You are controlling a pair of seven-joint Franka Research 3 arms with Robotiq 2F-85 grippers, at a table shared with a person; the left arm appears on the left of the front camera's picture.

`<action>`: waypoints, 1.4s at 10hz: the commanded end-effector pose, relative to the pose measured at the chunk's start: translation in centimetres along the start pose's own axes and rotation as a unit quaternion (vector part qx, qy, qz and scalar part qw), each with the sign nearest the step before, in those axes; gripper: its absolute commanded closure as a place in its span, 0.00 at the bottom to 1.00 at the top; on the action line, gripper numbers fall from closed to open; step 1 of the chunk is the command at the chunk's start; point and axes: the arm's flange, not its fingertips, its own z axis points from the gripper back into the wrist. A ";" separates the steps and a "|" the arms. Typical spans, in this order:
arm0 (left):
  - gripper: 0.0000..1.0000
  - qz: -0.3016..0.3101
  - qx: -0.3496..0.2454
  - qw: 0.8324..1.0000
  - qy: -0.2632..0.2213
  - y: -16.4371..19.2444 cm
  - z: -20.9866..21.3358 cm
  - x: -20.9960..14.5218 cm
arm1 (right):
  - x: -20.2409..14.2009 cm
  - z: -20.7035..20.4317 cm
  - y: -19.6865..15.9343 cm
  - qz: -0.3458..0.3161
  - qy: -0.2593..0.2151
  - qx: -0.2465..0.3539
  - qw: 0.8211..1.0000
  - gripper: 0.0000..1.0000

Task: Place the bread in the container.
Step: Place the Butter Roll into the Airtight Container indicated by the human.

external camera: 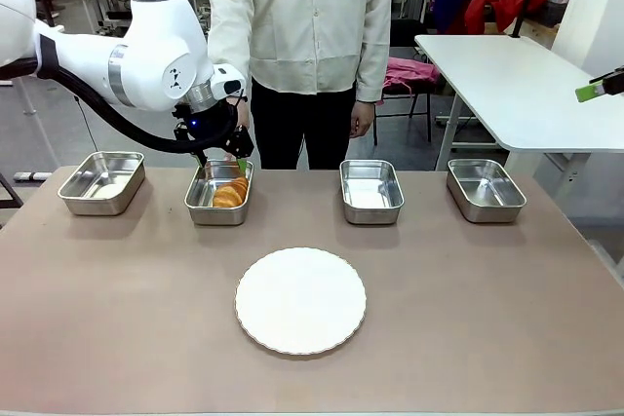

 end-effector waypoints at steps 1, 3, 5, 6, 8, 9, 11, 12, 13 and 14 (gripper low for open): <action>0.00 0.006 0.001 1.000 0.001 0.1 0.1 0.0 | 0.0 0.0 0.2 0.002 -0.007 0.003 1.000 0.00; 0.00 0.012 0.009 1.000 -0.024 0.1 2.0 -1.0 | 0.0 0.0 0.2 0.002 -0.007 0.003 1.000 0.00; 0.00 0.011 0.008 0.998 -0.057 1.0 5.8 -5.2 | 0.0 0.0 0.2 0.002 -0.007 0.003 1.000 0.00; 0.00 0.014 -0.003 0.998 -0.059 1.6 7.4 -7.4 | 0.0 0.0 0.2 0.002 -0.007 0.003 1.000 0.00; 0.00 0.012 -0.010 0.997 -0.078 2.0 10.1 -12.7 | 0.0 0.0 0.2 0.002 -0.007 0.003 1.000 0.00; 0.00 0.011 -0.004 0.997 -0.081 2.0 10.8 -15.4 | 0.0 0.0 0.2 0.002 -0.007 0.003 1.000 0.00; 0.00 0.014 0.019 0.996 -0.090 1.5 11.6 -20.6 | 0.0 0.0 0.2 0.002 -0.007 0.003 1.000 0.00; 0.00 0.016 0.028 0.995 -0.097 1.3 11.6 -22.4 | 0.0 0.0 0.2 0.002 -0.007 0.003 1.000 0.00; 0.00 0.018 0.035 0.994 -0.100 1.1 11.5 -24.0 | 0.0 0.0 0.2 0.002 -0.007 0.003 1.000 0.00; 0.00 0.020 0.037 0.994 -0.098 0.9 10.9 -25.3 | 0.0 0.0 0.2 0.002 -0.007 0.003 1.000 0.00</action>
